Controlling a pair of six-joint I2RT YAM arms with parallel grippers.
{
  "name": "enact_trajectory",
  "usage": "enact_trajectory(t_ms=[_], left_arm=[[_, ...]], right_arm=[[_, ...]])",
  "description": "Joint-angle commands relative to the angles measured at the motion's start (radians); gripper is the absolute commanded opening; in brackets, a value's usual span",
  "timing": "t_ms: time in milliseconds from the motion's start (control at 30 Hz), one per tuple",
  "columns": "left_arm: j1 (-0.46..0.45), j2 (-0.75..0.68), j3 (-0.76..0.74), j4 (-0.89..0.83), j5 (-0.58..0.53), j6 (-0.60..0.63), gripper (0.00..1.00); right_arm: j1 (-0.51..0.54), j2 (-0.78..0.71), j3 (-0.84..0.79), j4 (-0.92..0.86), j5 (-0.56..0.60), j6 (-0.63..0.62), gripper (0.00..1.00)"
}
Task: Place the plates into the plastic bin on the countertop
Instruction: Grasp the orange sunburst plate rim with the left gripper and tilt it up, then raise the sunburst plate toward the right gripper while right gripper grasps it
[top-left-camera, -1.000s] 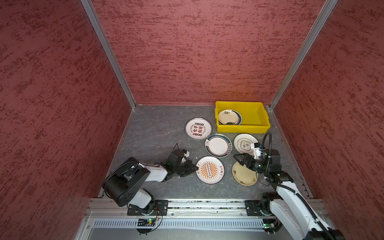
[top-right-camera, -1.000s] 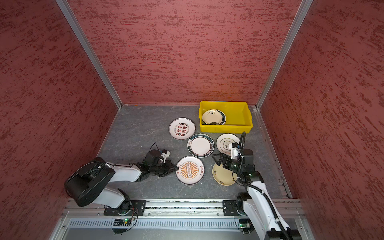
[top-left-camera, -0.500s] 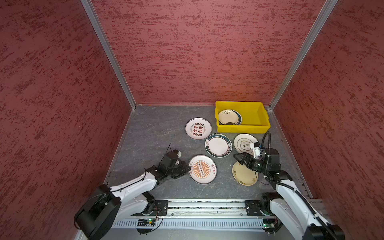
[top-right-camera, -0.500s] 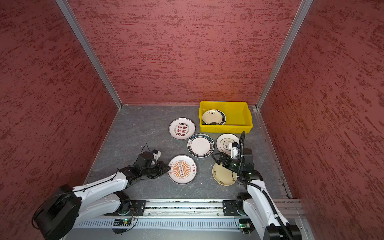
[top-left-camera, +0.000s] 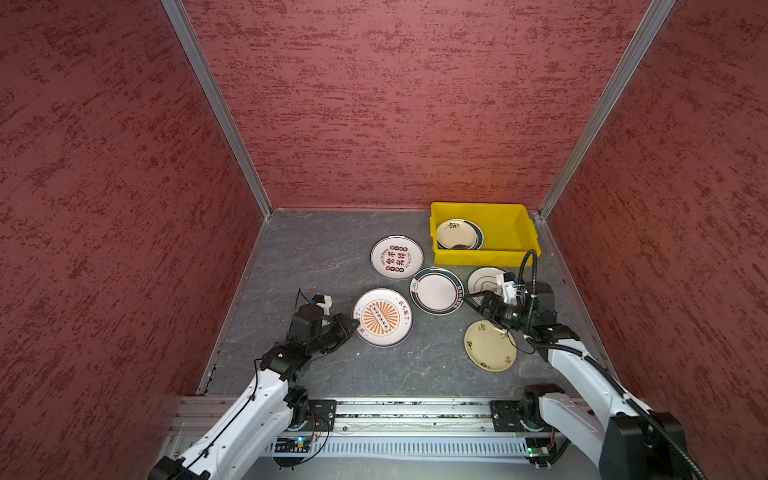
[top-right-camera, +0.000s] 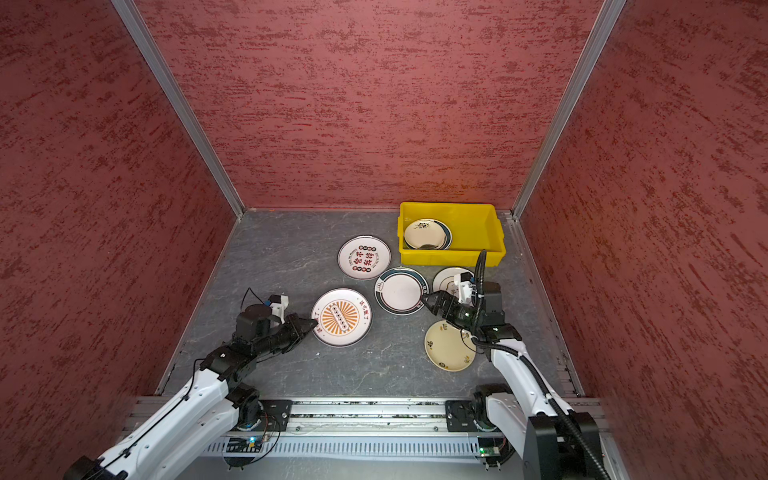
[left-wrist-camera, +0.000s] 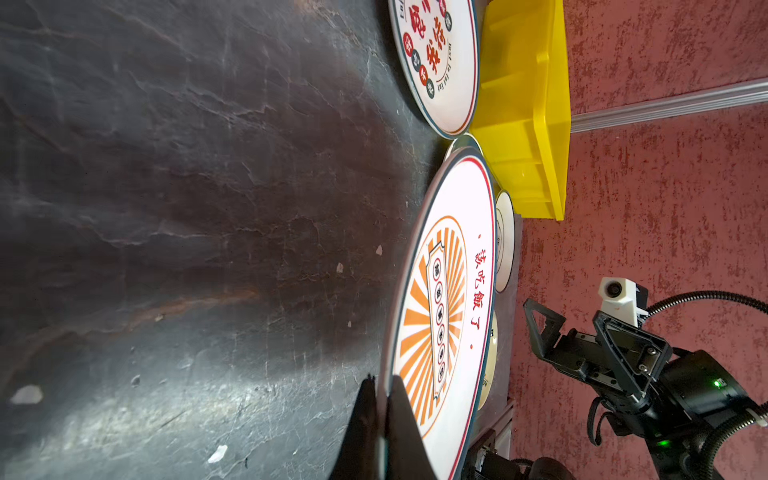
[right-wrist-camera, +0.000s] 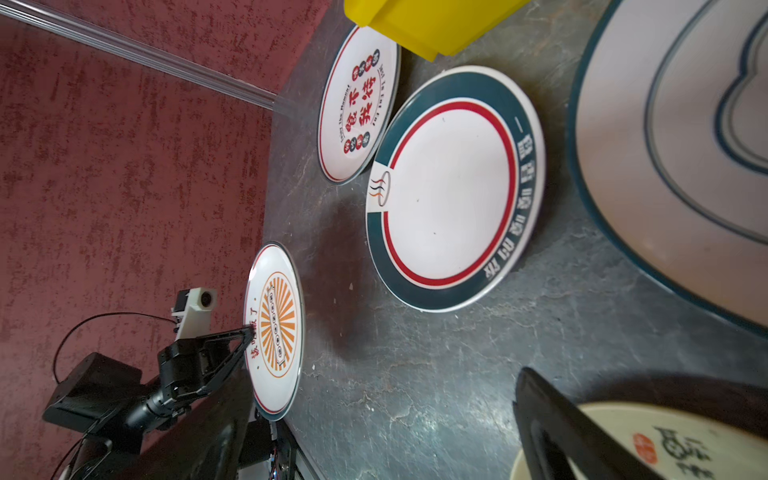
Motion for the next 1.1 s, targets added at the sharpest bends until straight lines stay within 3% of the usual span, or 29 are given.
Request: enact_trajectory(t_ms=[0, 233, 467, 767, 900, 1067], left_arm=[[0.013, 0.060, 0.077, 0.087, 0.070, -0.018, 0.00], [0.009, 0.306, 0.217, 0.221, 0.131, -0.039, 0.00], [0.003, 0.464, 0.347, 0.301, 0.165, -0.021, 0.00], [-0.043, 0.606, 0.440, 0.416, 0.188, -0.043, 0.00], [-0.078, 0.648, 0.463, 0.429, 0.181, -0.022, 0.00], [-0.121, 0.682, 0.492, 0.388, 0.149, 0.022, 0.00]], right_arm=[[0.030, 0.012, 0.041, 0.120, -0.024, 0.070, 0.99], [0.101, 0.092, 0.142, 0.170, -0.005, 0.092, 0.98], [0.185, 0.153, 0.193, 0.247, 0.081, 0.133, 0.94], [0.213, 0.222, 0.208, 0.327, 0.081, 0.158, 0.68], [0.216, 0.239, 0.197, 0.359, 0.089, 0.164, 0.47], [0.217, 0.277, 0.209, 0.360, 0.102, 0.166, 0.37]])
